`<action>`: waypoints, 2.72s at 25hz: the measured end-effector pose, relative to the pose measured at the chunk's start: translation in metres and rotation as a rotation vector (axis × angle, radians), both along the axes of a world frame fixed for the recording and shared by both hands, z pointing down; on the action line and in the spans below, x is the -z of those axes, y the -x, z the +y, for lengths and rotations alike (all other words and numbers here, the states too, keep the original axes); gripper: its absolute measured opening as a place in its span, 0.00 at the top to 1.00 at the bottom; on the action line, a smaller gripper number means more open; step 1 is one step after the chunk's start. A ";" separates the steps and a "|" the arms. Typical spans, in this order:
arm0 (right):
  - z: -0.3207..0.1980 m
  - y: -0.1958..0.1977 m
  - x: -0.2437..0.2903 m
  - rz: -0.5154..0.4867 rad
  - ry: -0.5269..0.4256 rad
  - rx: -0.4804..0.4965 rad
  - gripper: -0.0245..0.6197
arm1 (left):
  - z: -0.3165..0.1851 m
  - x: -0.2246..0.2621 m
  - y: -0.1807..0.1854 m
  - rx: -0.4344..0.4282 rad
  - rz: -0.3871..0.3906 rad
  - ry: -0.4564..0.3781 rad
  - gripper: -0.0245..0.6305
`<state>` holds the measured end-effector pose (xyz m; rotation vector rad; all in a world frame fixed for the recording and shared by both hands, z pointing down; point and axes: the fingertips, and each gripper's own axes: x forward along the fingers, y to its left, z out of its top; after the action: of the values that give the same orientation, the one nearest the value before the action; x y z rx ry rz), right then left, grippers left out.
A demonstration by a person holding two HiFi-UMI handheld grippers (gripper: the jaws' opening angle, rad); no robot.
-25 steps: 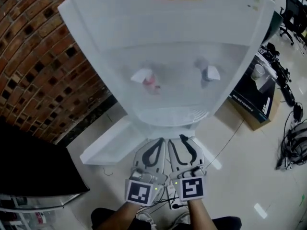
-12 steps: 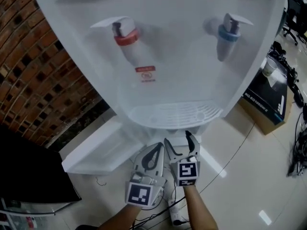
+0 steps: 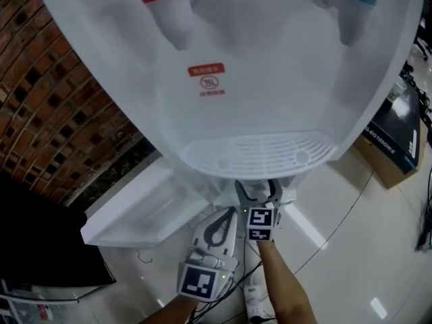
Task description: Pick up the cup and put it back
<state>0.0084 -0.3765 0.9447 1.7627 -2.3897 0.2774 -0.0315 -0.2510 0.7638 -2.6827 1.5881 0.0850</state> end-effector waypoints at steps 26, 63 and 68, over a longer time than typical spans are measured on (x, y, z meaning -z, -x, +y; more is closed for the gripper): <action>0.109 -0.005 0.167 0.041 -0.092 0.018 0.44 | 0.004 0.059 0.017 0.010 0.017 -0.038 0.97; 0.213 -0.025 0.699 0.103 -0.101 0.073 0.44 | 0.099 0.549 -0.007 -0.018 0.038 -0.090 0.97; 0.234 -0.024 0.771 0.088 -0.103 0.072 0.44 | 0.118 0.627 -0.011 -0.036 0.035 -0.116 0.97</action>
<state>0.0322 -0.1422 0.1737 1.6879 -2.4386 0.0679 -0.0203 -0.1327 0.1366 -2.6355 1.4947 0.2193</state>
